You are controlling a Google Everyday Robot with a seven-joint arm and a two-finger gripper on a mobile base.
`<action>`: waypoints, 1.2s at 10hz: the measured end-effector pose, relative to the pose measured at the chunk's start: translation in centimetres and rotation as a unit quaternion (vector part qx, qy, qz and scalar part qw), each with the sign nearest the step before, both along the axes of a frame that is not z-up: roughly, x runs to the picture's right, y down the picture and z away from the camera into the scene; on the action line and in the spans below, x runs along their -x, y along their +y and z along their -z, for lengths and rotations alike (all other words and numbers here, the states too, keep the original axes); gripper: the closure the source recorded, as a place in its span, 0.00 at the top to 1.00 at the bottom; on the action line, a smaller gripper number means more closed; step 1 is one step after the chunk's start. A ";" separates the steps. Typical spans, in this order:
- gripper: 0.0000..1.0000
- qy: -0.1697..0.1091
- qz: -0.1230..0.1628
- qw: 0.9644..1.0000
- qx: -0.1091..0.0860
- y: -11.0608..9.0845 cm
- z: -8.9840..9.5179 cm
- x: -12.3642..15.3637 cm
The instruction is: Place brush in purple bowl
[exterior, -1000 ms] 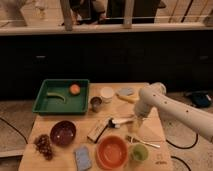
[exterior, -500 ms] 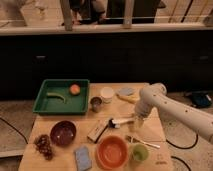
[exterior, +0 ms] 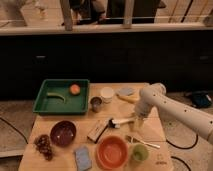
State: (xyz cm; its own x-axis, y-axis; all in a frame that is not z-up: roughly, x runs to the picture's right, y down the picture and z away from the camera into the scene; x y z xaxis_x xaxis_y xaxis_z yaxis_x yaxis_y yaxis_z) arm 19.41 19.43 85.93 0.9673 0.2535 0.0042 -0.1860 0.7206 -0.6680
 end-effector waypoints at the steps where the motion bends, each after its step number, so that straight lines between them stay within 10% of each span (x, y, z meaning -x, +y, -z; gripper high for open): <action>1: 0.80 0.000 0.001 1.000 0.000 0.0 -0.1 0.0; 12: 0.80 -0.004 0.009 1.000 0.002 0.2 -0.6 -0.3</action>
State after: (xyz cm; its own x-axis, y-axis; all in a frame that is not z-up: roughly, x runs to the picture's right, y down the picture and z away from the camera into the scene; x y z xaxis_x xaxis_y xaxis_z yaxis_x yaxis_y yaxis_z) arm 19.66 19.58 86.56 0.9717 0.2358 0.0105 -0.1679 0.7215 -0.6717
